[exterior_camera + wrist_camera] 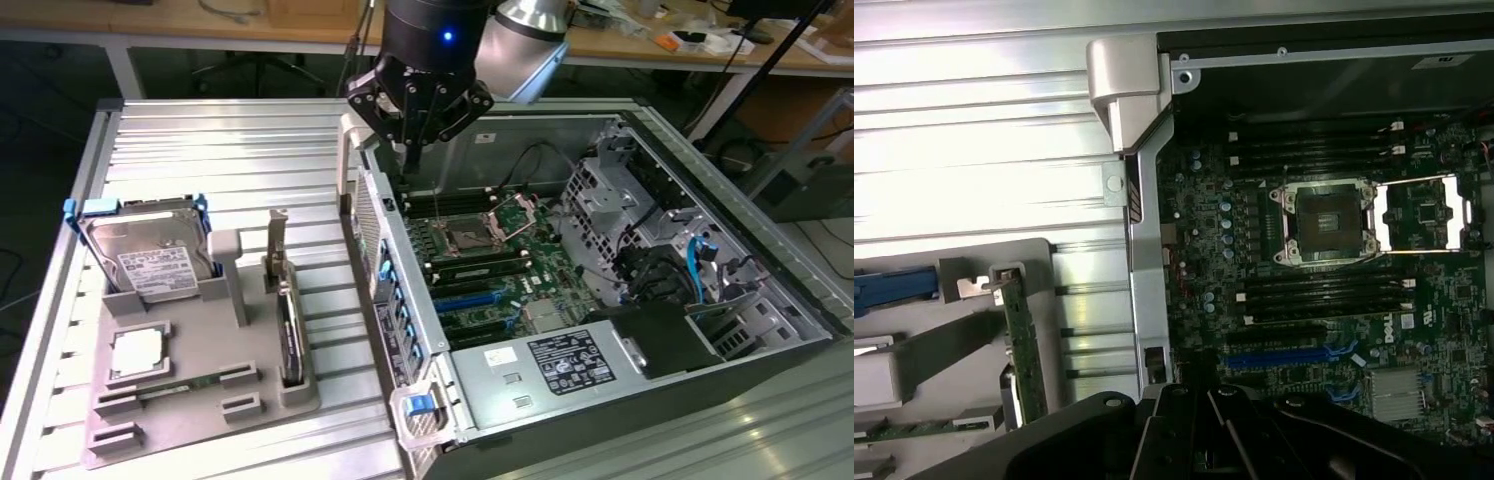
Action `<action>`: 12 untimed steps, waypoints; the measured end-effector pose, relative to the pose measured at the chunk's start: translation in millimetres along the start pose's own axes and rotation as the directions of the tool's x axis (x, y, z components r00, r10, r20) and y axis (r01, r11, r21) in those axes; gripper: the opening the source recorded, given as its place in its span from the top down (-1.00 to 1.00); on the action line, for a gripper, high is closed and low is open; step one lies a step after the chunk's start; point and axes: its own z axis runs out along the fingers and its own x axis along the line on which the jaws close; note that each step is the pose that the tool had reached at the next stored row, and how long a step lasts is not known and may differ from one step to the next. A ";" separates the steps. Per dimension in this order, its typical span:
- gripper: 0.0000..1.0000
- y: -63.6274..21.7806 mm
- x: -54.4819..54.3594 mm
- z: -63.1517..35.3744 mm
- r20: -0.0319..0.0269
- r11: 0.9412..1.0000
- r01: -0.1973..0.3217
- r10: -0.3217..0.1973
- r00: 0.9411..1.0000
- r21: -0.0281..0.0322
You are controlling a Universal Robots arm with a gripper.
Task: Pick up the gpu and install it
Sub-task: 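Reach for the gpu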
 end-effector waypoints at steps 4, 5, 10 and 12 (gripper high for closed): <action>0.79 -0.2 2.5 0.2 0.000 1.000 0.000 0.000 1.000 0.000; 0.79 -0.3 3.4 0.3 0.000 1.000 0.000 0.000 1.000 0.000; 0.79 -0.9 8.6 0.4 0.000 1.000 0.000 0.000 1.000 0.000; 0.79 -1.2 10.6 0.4 0.000 1.000 0.000 0.000 1.000 0.000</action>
